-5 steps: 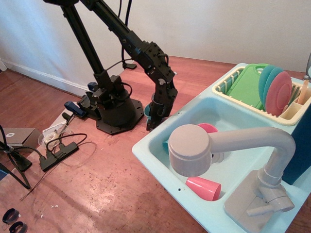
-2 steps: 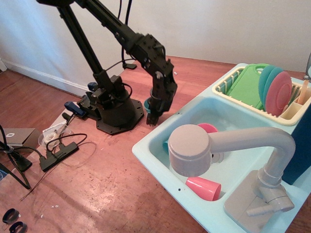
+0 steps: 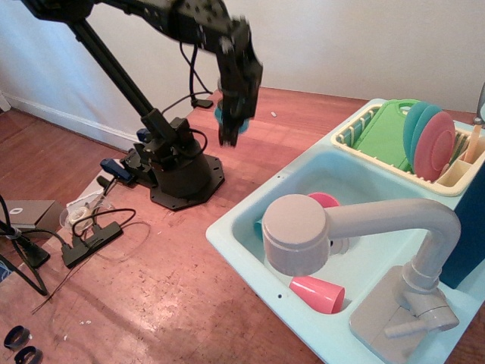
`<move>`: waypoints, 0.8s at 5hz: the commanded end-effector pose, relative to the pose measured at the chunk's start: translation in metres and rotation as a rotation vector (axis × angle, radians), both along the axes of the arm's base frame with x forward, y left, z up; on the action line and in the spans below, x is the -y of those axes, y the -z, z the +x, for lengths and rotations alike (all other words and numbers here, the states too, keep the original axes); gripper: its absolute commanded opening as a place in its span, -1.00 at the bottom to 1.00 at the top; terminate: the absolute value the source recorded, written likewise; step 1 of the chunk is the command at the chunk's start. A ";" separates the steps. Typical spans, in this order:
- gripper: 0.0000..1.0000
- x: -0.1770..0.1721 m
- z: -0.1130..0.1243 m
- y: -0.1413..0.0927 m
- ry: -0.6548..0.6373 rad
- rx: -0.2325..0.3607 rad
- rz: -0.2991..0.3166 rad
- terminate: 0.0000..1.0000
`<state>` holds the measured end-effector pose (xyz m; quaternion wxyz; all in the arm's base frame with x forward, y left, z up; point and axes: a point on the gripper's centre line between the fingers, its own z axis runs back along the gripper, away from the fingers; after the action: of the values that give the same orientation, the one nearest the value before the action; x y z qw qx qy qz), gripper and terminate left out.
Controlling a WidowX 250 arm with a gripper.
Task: Put cup from anywhere into sink
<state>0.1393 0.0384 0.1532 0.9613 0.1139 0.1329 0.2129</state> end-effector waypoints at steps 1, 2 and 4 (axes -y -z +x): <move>-1.00 0.004 0.046 -0.031 0.081 0.103 0.058 -1.00; -1.00 0.014 0.096 -0.017 0.177 0.096 0.030 -1.00; -1.00 0.031 0.149 -0.008 0.269 0.098 0.017 -1.00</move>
<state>0.2857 0.0004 0.1478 0.9850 0.1270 0.0768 0.0884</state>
